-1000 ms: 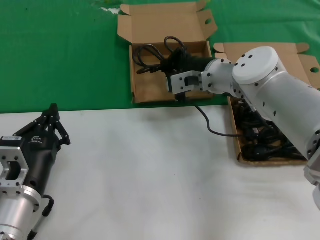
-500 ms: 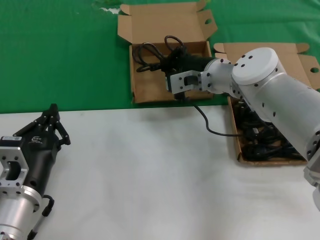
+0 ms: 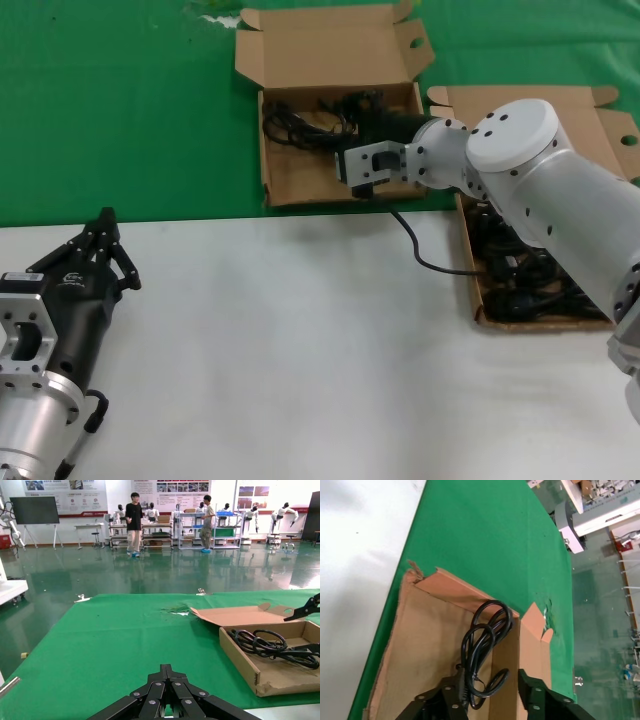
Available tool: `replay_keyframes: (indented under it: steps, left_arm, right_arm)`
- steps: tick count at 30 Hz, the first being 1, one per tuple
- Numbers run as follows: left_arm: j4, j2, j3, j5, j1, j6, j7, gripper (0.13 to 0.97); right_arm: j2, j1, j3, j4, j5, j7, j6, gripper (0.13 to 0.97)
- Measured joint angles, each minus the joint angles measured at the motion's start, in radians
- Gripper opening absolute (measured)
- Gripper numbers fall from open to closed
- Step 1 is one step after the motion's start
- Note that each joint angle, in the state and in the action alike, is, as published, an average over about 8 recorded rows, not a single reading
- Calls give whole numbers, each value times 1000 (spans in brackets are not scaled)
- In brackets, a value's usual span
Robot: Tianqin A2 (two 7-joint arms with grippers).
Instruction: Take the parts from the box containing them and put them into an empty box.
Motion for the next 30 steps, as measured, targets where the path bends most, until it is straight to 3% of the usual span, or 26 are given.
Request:
replay_keyframes:
  steps: [11,17,21,28,30]
  left_arm:
    - [0,0,0,0,0,0,0,139]
    - [0,0,0,0,0,0,0,139]
    - [0,0,0,0,0,0,0,139]
    - [0,0,0,0,0,0,0,139]
    - [0,0,0,0,0,0,0,139]
  right_arm:
    - [0,19,1,-28,140,-45,-4,498]
    - [0,35,32,-58,263,-86,-19,654]
    - [0,44,105,-83,305,-119,-32,725]
    - [1,62,319,-134,306,-199,-69,858]
    - [4,68,378,-145,294,-221,-81,858]
